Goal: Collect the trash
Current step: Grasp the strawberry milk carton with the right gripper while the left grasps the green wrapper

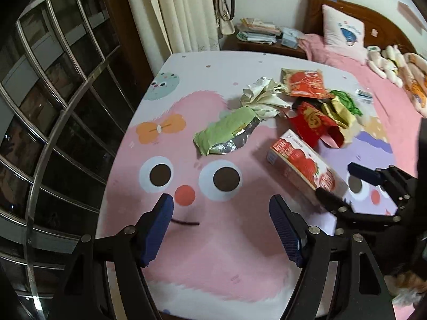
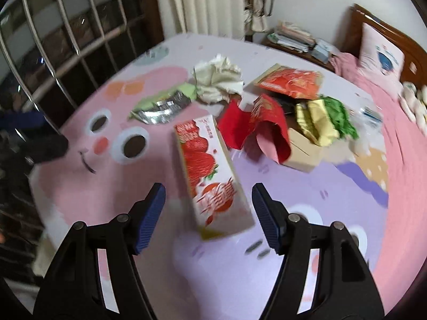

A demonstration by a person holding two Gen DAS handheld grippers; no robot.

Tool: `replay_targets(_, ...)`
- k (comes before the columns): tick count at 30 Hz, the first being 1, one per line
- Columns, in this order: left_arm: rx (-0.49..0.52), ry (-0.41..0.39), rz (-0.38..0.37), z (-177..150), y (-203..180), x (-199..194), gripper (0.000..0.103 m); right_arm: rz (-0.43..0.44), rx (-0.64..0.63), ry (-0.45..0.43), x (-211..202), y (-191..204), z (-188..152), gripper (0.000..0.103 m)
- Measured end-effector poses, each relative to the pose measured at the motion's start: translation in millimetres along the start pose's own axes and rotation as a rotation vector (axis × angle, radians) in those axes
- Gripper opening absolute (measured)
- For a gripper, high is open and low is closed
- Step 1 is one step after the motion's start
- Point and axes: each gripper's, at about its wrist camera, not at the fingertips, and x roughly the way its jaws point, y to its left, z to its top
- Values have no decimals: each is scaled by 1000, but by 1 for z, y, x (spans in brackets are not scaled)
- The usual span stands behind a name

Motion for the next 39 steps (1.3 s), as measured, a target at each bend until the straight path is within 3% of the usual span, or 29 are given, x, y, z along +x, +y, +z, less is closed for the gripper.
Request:
replay_targets(5,-10,38,27,16,-9,31,76,19,-68,46,37,1,3,65)
replay_targets(6,-5,46,35,21,-13,40,76,29,-77,53,42,0,3,63)
replay_targets(7,-2,50,39,23,-15,44,76,42,-85,59,46,-1,4,52)
replay_targets(10,10,61,48,31,-21,58,76,79,-96,54,51,-8,3,50)
replay_targets(23,169,96,106,79,-51,124,76,166,116,7,54,-85,21,50)
replay_targets(36,172,164,107,119,-67,188,76,201,172,21,53,-94,11,50)
replay_targets(39,149,171,83,122,-64,196,64,205,171,22,54,-94,9,50)
